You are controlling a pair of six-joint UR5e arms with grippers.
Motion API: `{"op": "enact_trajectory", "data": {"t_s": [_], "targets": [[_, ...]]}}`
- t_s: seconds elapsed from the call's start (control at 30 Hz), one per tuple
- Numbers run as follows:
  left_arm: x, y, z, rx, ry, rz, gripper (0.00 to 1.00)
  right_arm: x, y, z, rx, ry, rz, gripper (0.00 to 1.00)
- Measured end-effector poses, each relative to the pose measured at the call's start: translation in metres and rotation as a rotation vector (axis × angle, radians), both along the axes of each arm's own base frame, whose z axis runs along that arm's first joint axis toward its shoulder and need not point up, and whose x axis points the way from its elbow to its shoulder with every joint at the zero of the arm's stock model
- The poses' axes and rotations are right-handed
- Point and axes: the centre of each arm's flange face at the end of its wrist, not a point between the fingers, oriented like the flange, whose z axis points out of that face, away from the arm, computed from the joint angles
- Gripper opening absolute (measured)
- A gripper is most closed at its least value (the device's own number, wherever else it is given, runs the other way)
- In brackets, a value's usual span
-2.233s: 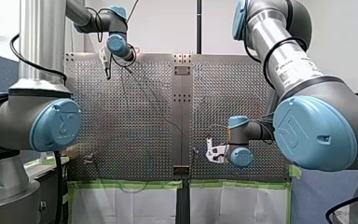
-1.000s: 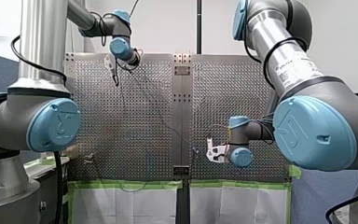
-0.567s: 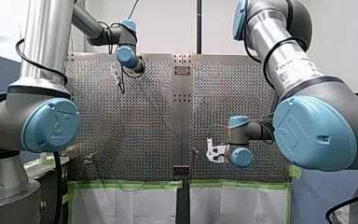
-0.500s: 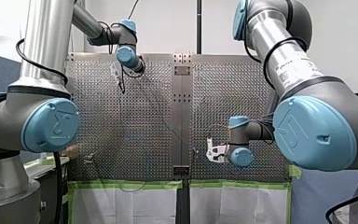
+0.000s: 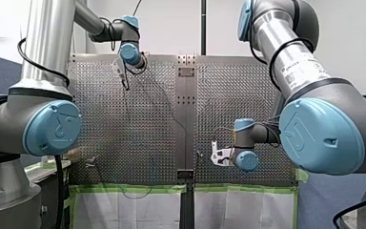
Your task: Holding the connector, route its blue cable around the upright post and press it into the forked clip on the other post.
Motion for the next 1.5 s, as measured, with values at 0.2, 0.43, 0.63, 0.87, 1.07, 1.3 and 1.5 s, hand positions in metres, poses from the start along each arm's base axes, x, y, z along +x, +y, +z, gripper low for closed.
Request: {"op": "enact_trajectory", "data": {"t_s": [0.2,0.43,0.63,0.87,1.07,1.3,1.5], "targets": [[0.002,-0.001,0.008,-0.032,-0.013,-0.013,1.0,0.0,0.0,0.0,0.0,-0.001,0.0,0.0],[0.003,-0.002,0.015,-0.087,-0.02,-0.037,1.0,0.0,0.0,0.0,-0.002,-0.002,0.0,0.0],[0.007,-0.001,0.01,-0.11,-0.009,-0.042,1.0,0.001,0.0,0.0,-0.003,-0.004,0.005,0.0],[0.013,-0.005,-0.006,-0.095,0.022,-0.042,1.0,0.001,-0.001,0.001,-0.004,-0.005,0.005,0.0],[0.013,-0.006,-0.007,-0.094,0.027,-0.035,1.0,0.001,-0.001,0.001,-0.004,-0.006,0.005,0.0],[0.007,-0.008,-0.013,-0.062,0.064,-0.007,1.0,0.0,-0.001,0.0,-0.003,-0.005,0.004,0.0],[-0.003,-0.006,-0.029,0.006,0.137,0.041,1.0,0.0,0.0,0.0,-0.002,-0.003,0.006,0.0]]}}
